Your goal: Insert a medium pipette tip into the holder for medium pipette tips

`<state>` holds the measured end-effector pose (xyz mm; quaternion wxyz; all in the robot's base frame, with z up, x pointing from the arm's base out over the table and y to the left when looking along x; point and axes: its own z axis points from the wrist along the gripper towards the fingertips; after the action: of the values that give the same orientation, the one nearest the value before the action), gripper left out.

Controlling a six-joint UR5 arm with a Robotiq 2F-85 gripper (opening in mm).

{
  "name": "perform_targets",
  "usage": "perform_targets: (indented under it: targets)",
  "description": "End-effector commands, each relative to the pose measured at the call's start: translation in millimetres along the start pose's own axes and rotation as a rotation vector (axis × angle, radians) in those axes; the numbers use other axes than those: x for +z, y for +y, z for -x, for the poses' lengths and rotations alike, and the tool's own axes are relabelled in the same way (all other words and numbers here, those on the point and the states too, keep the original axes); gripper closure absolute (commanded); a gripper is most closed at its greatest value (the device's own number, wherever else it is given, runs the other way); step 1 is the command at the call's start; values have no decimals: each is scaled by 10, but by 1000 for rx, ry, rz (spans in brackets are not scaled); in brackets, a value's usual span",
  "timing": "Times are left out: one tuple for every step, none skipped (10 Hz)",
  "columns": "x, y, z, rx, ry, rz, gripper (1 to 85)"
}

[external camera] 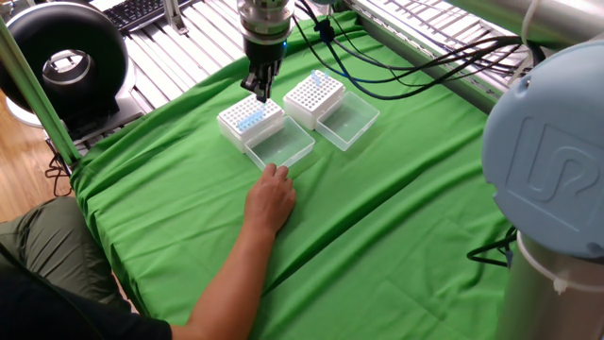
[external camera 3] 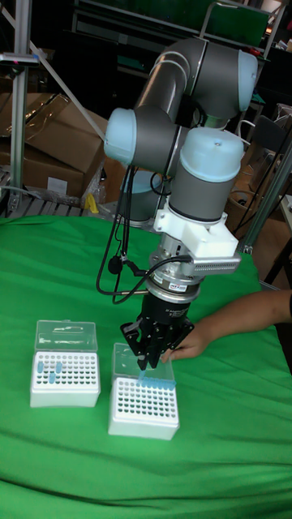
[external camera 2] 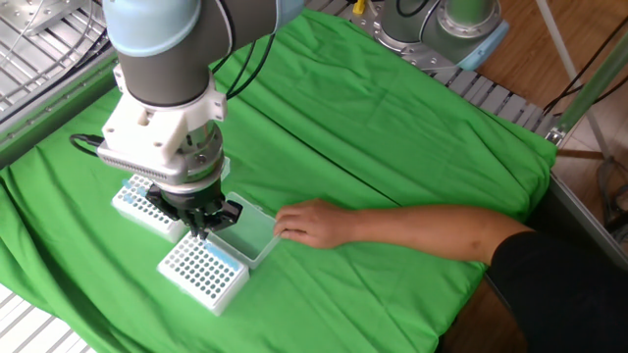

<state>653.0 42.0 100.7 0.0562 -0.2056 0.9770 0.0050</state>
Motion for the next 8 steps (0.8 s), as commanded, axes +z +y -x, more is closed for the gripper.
perform_targets:
  targets:
    - [25, 38, -65, -18, 8, 33, 513]
    - [27, 18, -75, -20, 11, 28, 513]
    - [23, -58, -101, -33, 20, 8, 520]
    - [7, -238, -136, -71, 28, -22, 543]
    - [0, -380, -163, -105, 25, -24, 543]
    - [0, -548, -189, -140, 20, -34, 543]
    - [18, -708, -226, -168, 15, -39, 543]
    - [49, -872, -285, -191, 6, -46, 543]
